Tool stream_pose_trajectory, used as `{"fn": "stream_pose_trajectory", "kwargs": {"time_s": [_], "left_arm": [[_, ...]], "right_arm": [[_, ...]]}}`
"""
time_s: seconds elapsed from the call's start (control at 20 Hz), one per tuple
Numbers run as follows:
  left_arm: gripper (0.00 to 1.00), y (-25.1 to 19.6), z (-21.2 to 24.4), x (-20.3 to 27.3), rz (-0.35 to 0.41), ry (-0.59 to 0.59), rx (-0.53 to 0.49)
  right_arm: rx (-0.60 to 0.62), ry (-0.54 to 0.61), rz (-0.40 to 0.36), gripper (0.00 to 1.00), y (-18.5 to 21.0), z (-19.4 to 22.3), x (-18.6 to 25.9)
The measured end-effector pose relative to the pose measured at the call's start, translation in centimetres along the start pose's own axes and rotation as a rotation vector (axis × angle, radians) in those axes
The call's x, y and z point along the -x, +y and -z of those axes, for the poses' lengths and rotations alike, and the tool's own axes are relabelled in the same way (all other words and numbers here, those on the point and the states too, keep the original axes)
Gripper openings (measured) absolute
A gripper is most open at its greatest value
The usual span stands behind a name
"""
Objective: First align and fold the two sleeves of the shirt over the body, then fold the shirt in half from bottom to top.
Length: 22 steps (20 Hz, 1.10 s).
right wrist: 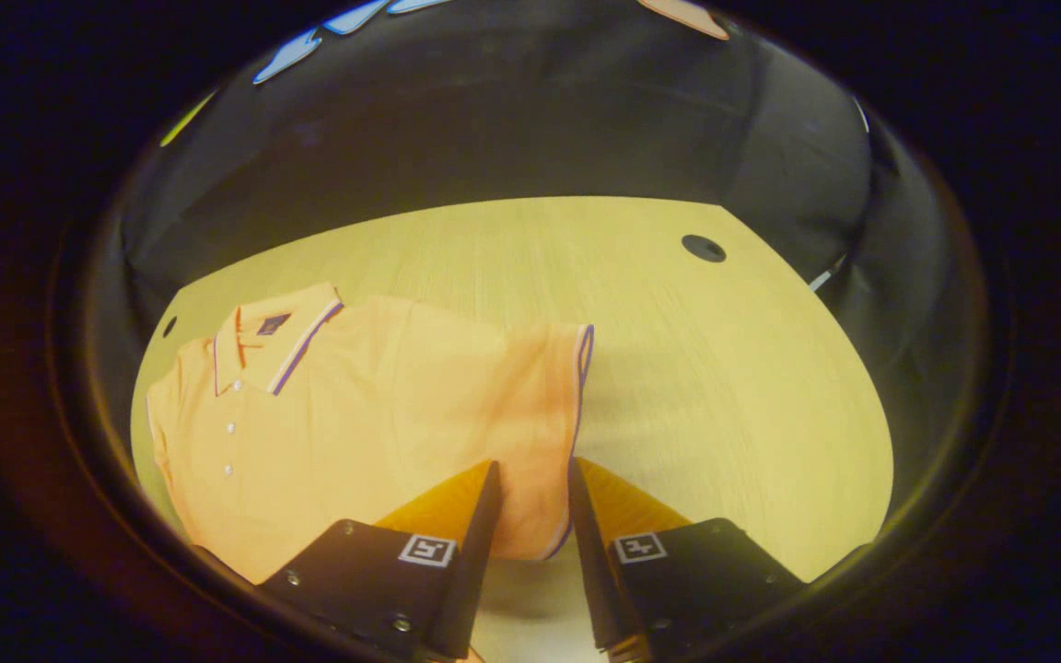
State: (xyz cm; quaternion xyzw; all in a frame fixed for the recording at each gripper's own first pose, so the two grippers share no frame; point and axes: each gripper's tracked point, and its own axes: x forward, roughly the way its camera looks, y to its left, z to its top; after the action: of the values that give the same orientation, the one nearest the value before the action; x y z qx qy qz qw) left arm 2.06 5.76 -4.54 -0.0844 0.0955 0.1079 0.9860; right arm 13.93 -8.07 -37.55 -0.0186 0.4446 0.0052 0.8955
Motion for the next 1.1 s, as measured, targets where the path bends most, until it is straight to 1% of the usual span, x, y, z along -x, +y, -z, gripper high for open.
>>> {"fn": "stream_pose_trajectory", "kwargs": {"time_s": [0.05, 0.1, 0.15, 0.2, 0.4, 0.5, 0.65, 0.75, 0.8, 0.9, 1.1], "left_arm": [[0.99, -0.2, 0.1, -0.1, 0.002, 0.002, 0.001], [0.99, -0.3, 0.2, -0.1, 0.005, 0.003, 0.001], [0.99, -0.4, 0.0, -0.1, 0.007, 0.003, -0.001], [0.99, -0.6, 0.0, -0.2, 0.008, 0.004, -0.004], [0.99, -0.4, 0.1, -0.1, 0.008, 0.008, -0.002], [0.99, -0.1, 0.2, 0.1, 0.001, 0.009, 0.006], [0.99, 0.3, 0.4, 0.3, -0.010, 0.013, 0.018], [0.99, 0.7, 0.8, 0.6, -0.017, 0.016, 0.021], [0.95, 0.8, 0.9, 0.7, -0.022, 0.017, 0.023], [0.95, 1.4, 0.9, 0.9, -0.032, 0.018, 0.032], [0.95, 2.5, 1.2, 1.6, -0.056, 0.024, 0.039]], "right_arm": [[-0.010, 0.004, 0.003, 0.35, -0.1, 0.0, 0.1], [-0.011, 0.001, 0.000, 0.27, 0.0, -0.2, 0.0], [-0.019, 0.007, 0.008, 0.09, 0.0, -0.1, 0.0], [-0.015, 0.007, 0.015, 0.06, 0.1, -0.2, -0.2], [0.087, 0.012, 0.037, 0.06, 0.4, -0.5, 0.1], [0.137, -0.021, 0.047, 0.06, 0.9, -1.5, 0.9], [0.209, -0.087, 0.041, 0.06, 2.9, -3.2, 2.0], [0.253, -0.125, 0.012, 0.06, 5.0, -4.2, 2.8], [0.273, -0.138, -0.007, 0.06, 6.2, -4.6, 3.2], [0.304, -0.156, -0.047, 0.06, 8.7, -4.9, 3.7], [0.370, -0.151, -0.111, 0.06, 13.1, -3.8, 3.9]]}}
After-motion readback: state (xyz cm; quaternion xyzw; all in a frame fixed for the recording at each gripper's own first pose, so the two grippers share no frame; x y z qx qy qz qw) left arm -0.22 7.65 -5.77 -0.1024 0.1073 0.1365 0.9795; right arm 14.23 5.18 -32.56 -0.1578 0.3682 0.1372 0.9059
